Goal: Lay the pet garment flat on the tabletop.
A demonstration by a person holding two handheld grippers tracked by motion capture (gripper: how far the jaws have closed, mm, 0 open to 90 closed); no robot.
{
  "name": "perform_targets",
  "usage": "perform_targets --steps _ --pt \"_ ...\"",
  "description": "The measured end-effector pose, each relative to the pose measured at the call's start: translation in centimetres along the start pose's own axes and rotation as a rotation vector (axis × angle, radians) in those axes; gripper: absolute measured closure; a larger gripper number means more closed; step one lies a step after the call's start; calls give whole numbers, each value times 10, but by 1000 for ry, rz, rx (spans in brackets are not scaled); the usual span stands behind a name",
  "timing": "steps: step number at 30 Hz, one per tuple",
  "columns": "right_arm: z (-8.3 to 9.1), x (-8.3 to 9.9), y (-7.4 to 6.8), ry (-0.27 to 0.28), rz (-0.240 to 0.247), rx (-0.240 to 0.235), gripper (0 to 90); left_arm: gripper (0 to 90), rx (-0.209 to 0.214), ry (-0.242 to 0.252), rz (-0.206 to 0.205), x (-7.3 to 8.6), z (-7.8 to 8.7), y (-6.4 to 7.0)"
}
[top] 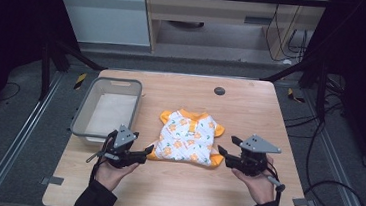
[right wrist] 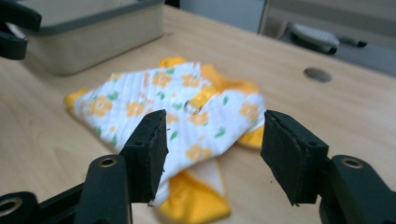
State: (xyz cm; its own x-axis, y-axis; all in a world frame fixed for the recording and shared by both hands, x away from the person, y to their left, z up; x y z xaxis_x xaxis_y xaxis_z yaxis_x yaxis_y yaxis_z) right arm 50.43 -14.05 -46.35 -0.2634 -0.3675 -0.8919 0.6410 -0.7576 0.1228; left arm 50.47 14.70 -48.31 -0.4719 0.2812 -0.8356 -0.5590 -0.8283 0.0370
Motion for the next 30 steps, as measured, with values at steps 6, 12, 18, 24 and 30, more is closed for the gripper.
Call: perform_targets --steps 6,12,18,24,30 --pt "-10 32 -17 -71 5 -45 399 330 -10 -61 9 25 -11 -4" --pt "-23 55 -27 -134 19 -84 450 371 -9 -113 -2 41 -20 -4" --pt "-36 63 -33 -175 46 -109 512 430 -6 -147 -28 47 -33 -2" --pt "-46 67 -38 -201 51 -139 575 533 31 -171 -46 50 -45 5" --pt "-51 71 -38 -228 60 -141 697 671 31 -205 -56 55 -52 7"
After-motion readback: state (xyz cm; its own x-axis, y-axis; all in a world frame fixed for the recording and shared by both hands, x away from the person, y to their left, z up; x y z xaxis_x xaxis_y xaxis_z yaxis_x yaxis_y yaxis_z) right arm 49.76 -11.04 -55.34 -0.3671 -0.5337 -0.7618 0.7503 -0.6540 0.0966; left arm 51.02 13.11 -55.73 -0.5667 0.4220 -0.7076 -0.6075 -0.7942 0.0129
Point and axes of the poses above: each handheld gripper's, and its own axes: z roughly backward along the jaws, x roughly out of its underside, y roughly to its right, the point moved 9 cm from there along -z, roughly forward along the jaws, and after that the axes turned 6 degrees about z, right-handed, at the moved point
